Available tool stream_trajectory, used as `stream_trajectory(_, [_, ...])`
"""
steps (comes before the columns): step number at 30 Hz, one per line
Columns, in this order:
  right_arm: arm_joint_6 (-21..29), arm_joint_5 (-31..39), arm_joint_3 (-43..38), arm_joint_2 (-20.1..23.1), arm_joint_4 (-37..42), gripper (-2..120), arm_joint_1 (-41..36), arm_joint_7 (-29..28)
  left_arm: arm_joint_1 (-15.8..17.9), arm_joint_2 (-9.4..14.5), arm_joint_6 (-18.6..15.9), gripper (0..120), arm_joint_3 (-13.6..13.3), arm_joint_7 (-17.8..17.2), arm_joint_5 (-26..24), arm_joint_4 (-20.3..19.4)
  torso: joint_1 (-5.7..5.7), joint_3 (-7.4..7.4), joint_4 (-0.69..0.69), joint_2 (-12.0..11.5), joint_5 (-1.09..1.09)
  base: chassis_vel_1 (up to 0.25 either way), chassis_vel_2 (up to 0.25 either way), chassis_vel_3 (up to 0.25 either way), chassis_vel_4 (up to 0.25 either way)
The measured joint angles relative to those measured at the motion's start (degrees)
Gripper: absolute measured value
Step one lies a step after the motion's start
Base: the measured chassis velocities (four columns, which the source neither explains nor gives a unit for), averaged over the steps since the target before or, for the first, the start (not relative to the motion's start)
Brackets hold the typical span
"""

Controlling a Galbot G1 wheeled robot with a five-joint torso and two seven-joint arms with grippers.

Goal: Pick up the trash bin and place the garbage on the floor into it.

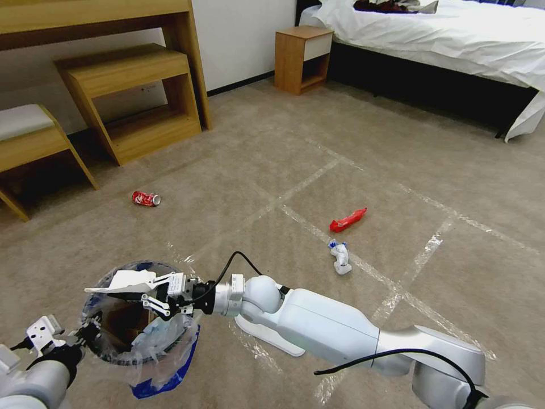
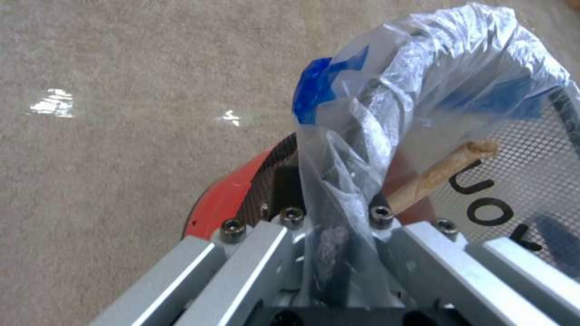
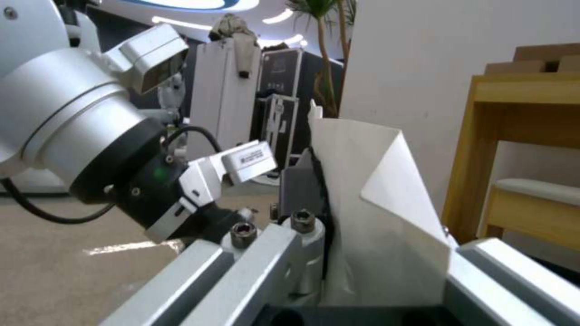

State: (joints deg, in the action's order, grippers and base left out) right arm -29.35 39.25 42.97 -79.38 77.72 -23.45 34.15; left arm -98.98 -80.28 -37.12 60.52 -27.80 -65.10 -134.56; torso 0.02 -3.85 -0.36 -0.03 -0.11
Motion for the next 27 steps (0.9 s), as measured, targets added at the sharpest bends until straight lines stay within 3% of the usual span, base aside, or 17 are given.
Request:
stream_trajectory(22, [-1.6, -2.8, 1.7, -0.1, -2.9, 0, -1.7, 1.2, 0.1, 0.3, 0.1, 0, 0.3, -0.5, -0.2, -0.2, 0.00, 0.00, 0.00, 0.0, 0.00, 0.000, 0.000, 0.000, 0.000])
stream_trajectory(24, [-1.6, -3.0, 1.7, -0.2, -3.2, 2, -1.7, 1.2, 0.1, 0.3, 0.1, 0, 0.3, -0.5, -0.3, -0.1, 0.00, 0.00, 0.00, 0.0, 0.00, 0.000, 0.000, 0.000, 0.000])
stream_trajectory(27, [-1.0, -3.4, 1.7, -0.3, -3.2, 17, -1.2, 1.4, 0.3, 0.4, 0.1, 0, 0.3, -0.6, -0.4, -0.1, 0.00, 0.00, 0.00, 0.0, 0.00, 0.000, 0.000, 0.000, 0.000])
